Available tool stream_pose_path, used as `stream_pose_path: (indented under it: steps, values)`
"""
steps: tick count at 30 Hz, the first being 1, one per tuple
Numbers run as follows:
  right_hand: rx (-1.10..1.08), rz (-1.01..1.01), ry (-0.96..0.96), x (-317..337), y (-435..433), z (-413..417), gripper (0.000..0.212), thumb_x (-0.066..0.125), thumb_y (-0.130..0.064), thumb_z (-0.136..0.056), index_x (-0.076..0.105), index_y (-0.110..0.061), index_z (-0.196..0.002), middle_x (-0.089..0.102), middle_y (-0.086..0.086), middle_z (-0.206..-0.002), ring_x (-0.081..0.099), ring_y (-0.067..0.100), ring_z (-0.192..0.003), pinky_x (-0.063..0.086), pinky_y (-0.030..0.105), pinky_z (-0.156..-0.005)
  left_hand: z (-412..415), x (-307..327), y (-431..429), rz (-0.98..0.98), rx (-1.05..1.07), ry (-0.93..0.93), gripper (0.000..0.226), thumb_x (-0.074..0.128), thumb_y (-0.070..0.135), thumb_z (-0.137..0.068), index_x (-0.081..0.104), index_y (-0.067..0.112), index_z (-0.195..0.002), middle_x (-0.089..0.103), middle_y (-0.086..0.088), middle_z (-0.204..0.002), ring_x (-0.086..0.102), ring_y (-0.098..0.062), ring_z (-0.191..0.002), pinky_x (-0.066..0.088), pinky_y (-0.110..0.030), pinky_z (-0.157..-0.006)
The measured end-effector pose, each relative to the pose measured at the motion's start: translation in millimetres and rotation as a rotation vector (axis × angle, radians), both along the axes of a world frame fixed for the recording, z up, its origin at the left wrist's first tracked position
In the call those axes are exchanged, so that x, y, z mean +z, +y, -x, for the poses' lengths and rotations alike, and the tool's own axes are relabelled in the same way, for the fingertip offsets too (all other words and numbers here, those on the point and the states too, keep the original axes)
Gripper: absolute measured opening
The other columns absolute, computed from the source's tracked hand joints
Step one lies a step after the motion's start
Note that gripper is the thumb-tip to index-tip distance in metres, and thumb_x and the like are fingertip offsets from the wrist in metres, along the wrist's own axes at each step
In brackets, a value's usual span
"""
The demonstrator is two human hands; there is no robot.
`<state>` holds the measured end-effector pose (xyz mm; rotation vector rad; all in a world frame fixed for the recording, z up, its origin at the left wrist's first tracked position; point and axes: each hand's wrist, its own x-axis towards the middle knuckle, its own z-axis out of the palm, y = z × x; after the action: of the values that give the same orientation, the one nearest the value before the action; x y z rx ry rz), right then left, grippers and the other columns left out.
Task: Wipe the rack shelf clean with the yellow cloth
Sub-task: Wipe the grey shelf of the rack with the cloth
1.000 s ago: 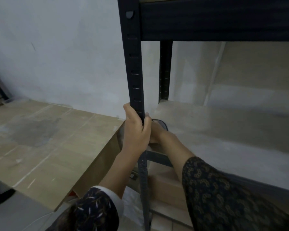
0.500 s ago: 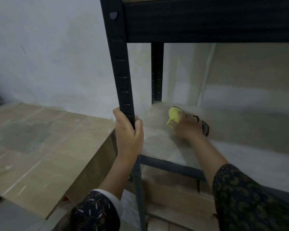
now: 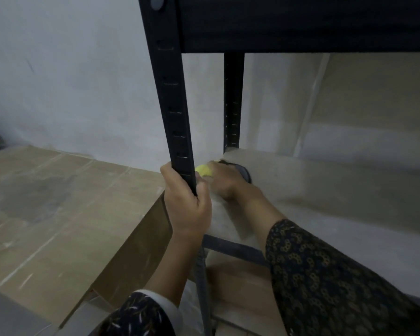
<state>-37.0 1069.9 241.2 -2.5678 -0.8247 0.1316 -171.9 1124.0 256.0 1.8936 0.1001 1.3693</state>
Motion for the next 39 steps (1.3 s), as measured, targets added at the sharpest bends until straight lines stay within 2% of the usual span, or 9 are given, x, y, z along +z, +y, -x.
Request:
stream_pose_path:
  steps: [4,6,8,10,14,22,32,36,39]
  values:
    - [0.111,-0.401,0.373,17.4,-15.4,19.0,0.040,0.055,-0.038,-0.091,0.053,-0.015,-0.123,0.061,0.004,-0.121,0.058,0.023,-0.109,0.046,0.043,-0.098,2.7,1.9,0.5,-0.014,-0.024,0.014,0.017,0.040,0.023,-0.087,0.031,0.019,-0.100,0.052,-0.013,-0.080,0.051,-0.022,-0.062,0.041,-0.033,-0.049]
    - [-0.008,-0.571,0.315,31.0,-41.5,15.9,0.038,0.060,-0.035,-0.086,0.054,-0.017,-0.120,0.062,0.001,-0.119,0.059,0.022,-0.108,0.046,0.042,-0.097,3.0,2.1,1.1,-0.011,-0.034,0.022,0.016,0.040,0.023,-0.088,0.032,0.019,-0.100,0.051,-0.013,-0.081,0.050,-0.023,-0.062,0.042,-0.037,-0.049]
    - [-0.219,-0.490,0.095,39.0,-76.7,6.6,0.041,0.060,-0.034,-0.087,0.051,-0.018,-0.124,0.060,0.002,-0.117,0.056,0.024,-0.107,0.043,0.032,-0.089,2.9,1.8,1.1,-0.012,-0.034,0.028,0.016,0.040,0.024,-0.088,0.033,0.016,-0.101,0.051,-0.011,-0.080,0.050,-0.021,-0.061,0.041,-0.034,-0.048]
    - [-0.378,-0.249,0.028,32.6,-107.1,-1.3,0.046,0.056,-0.036,-0.091,0.046,-0.016,-0.131,0.056,0.009,-0.130,0.053,0.030,-0.118,0.042,0.036,-0.093,2.5,1.8,0.4,-0.010,-0.031,0.033,0.022,0.040,0.026,-0.089,0.037,0.009,-0.102,0.050,-0.009,-0.079,0.049,-0.017,-0.060,0.040,-0.025,-0.046]
    - [-0.320,0.084,0.011,-2.4,-100.6,-2.3,0.058,0.046,-0.047,-0.094,0.036,-0.014,-0.140,0.042,0.014,-0.145,0.039,0.033,-0.133,0.030,0.045,-0.109,2.7,1.5,1.7,-0.006,-0.031,0.047,0.030,0.039,0.027,-0.090,0.038,0.001,-0.104,0.049,-0.006,-0.080,0.048,-0.012,-0.060,0.037,-0.015,-0.047]
    - [0.182,-0.078,0.167,15.7,-58.6,79.4,0.039,0.046,-0.036,-0.097,0.048,-0.021,-0.133,0.053,0.005,-0.136,0.051,0.026,-0.121,0.040,0.043,-0.102,6.4,5.3,0.7,-0.013,-0.034,0.065,0.035,0.038,0.025,-0.089,0.038,-0.006,-0.105,0.044,-0.008,-0.080,0.043,-0.006,-0.061,0.035,-0.009,-0.050]
    - [0.206,-0.177,0.364,14.4,-102.5,122.2,0.038,0.054,-0.028,-0.090,0.053,-0.041,-0.126,0.060,-0.001,-0.119,0.056,0.018,-0.105,0.047,0.038,-0.095,12.0,5.7,3.5,-0.046,-0.084,0.092,0.034,0.038,0.023,-0.090,0.035,-0.005,-0.109,0.044,-0.011,-0.085,0.042,-0.009,-0.064,0.036,-0.009,-0.050]
    - [0.197,-0.325,0.488,28.1,-131.7,135.3,0.019,0.051,-0.011,-0.094,0.061,-0.024,-0.104,0.062,-0.005,-0.097,0.057,0.010,-0.087,0.044,0.026,-0.080,13.5,6.0,5.8,-0.059,-0.103,0.124,0.026,0.042,0.015,-0.092,0.034,-0.002,-0.109,0.045,-0.011,-0.086,0.043,-0.008,-0.065,0.036,-0.009,-0.051]
    - [-0.015,-0.582,0.305,39.5,-154.6,125.3,0.013,0.053,-0.015,-0.092,0.063,-0.020,-0.099,0.065,0.001,-0.094,0.061,0.018,-0.087,0.047,0.033,-0.079,14.6,6.8,5.3,-0.050,-0.104,0.140,0.024,0.045,0.012,-0.093,0.034,0.000,-0.110,0.045,-0.010,-0.087,0.045,-0.007,-0.066,0.040,-0.011,-0.053]
